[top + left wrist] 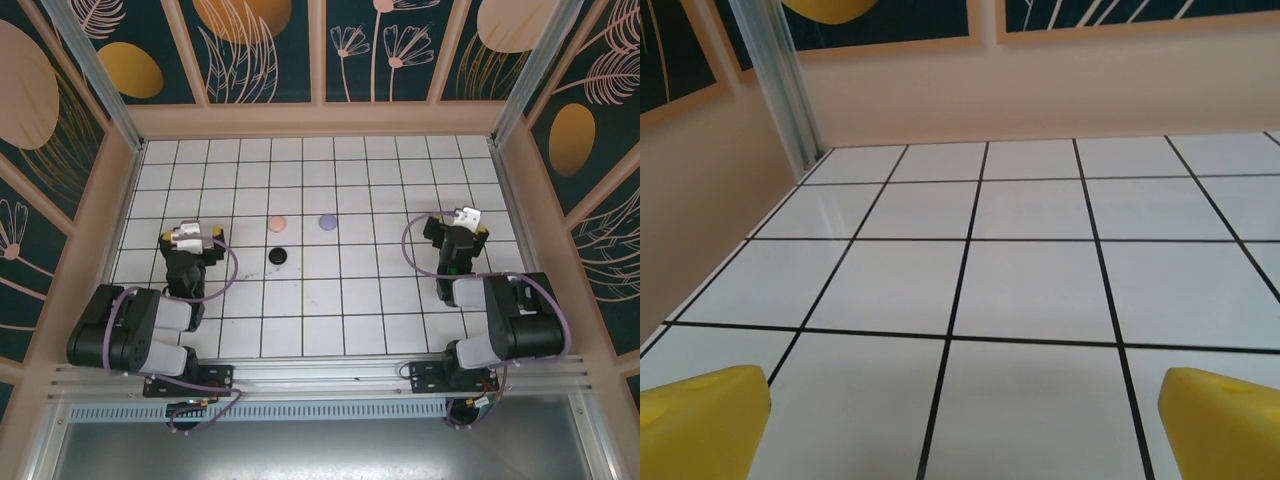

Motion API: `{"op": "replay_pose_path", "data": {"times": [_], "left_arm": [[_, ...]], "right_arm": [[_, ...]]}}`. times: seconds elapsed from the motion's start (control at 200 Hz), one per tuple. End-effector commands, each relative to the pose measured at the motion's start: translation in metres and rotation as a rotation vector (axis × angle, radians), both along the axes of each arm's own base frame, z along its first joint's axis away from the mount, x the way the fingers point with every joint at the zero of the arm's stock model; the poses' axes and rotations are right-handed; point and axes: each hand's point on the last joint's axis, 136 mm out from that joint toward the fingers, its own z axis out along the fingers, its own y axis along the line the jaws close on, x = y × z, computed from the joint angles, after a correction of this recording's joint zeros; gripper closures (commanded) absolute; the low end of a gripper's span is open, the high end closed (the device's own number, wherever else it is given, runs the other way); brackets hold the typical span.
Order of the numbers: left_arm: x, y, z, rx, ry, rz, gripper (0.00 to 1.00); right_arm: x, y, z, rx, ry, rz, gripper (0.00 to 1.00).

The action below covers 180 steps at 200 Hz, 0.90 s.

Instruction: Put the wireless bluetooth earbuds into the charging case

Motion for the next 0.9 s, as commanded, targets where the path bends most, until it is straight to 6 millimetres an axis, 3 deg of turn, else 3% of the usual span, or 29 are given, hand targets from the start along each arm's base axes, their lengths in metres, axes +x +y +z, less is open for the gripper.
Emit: {"op": "replay_pose_path", "data": {"times": [0.0,0.125,0.25,0.355,0.896], "left_arm": [[0.007,-0.009,0.03,-0.046,-0.148,-0.08,0.01],[0.018,-0.011,0.025,-0.062,-0.106,-0.123,0.01],[0.027,-0.011,0.019,-0.088,-0.063,-0.153,0.01],[0.034,0.004,0.016,-0.123,-0.045,-0.083,0.01],[0.031,0.006,0.018,-0.122,-0.056,-0.074,0.01]], "right_arm": [[0.003,0.008,0.023,0.012,-0.13,0.08,0.01],[-0.001,0.011,0.019,0.03,-0.176,0.153,0.01],[0.008,0.016,0.011,0.066,-0.115,0.213,0.01],[0.008,0.015,0.012,0.071,-0.121,0.217,0.01],[0.01,0.016,0.01,0.062,-0.105,0.225,0.01]]}}
